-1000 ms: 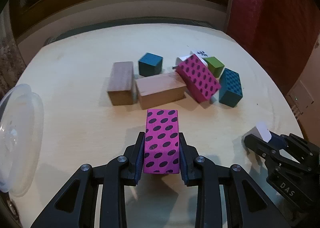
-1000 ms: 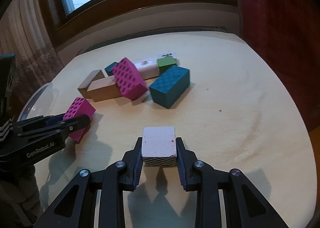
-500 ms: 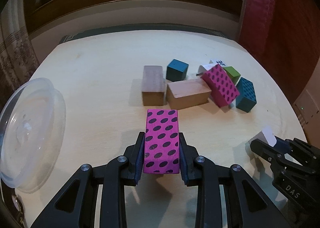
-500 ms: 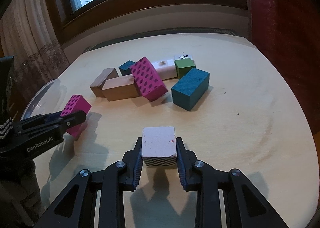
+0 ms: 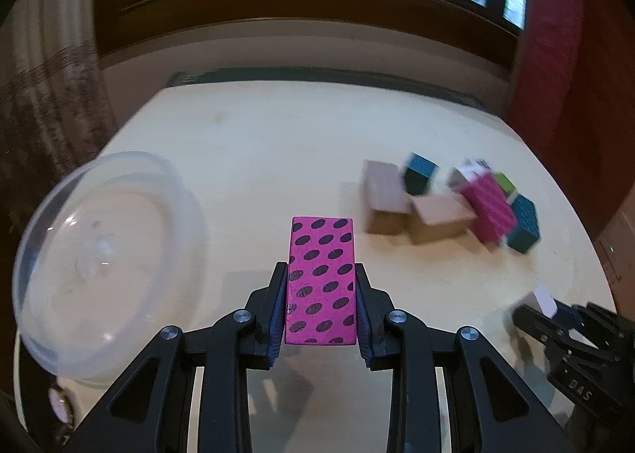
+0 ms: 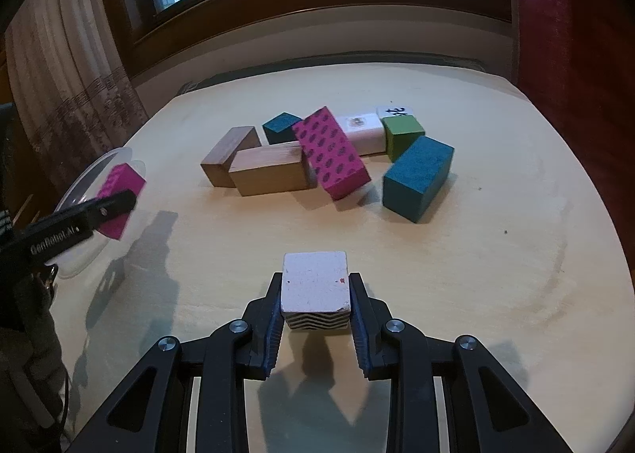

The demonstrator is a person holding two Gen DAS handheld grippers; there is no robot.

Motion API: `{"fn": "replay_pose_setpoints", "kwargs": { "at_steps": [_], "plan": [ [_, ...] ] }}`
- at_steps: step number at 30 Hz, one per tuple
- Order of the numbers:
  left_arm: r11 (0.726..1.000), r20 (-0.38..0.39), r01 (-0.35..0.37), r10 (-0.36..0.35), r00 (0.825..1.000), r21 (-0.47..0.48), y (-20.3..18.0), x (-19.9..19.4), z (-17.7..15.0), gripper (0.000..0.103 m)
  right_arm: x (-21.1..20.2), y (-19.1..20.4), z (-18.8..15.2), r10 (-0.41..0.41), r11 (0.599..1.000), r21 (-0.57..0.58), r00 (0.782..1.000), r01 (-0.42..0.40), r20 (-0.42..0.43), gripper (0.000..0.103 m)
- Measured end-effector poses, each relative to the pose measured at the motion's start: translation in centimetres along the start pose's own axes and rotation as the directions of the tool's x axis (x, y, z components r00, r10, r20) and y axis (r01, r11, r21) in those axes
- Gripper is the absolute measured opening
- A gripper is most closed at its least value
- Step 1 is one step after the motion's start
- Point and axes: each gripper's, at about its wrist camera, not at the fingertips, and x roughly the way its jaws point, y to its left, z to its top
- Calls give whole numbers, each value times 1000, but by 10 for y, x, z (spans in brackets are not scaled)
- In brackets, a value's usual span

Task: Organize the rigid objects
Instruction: 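Carry the pink polka-dot brick with the left tool into the clear bowl and release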

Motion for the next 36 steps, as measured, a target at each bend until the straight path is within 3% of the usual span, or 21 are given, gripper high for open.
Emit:
{"fn": "replay_pose_setpoints", "kwargs": {
  "at_steps": [10,19,30,32,34,36],
  "plan": [
    [987,68,-107,115,991,-117,66,-22,8,31,4,22,4,11,999,-31,1000,-11,-7,32],
    [960,67,-177,196,978,-216,124,-28,0,31,4,41,7,18,998,-57,1000,-19,-6,32],
    [941,42,-206,225,974,-267,162,-29,-4,32,9,66,13,42,995,-90,999,-42,-10,32],
    [937,30,-199,216,976,-287,166,-28,-4,38,11,68,14,48,995,-91,999,-49,-12,32],
    [931,30,-186,206,978,-315,170,-29,-6,62,12,71,16,56,994,-93,998,-57,-14,32],
    [927,47,-200,226,973,-318,171,-35,-5,64,13,77,19,64,993,-100,998,-65,-13,32]
  ]
}}
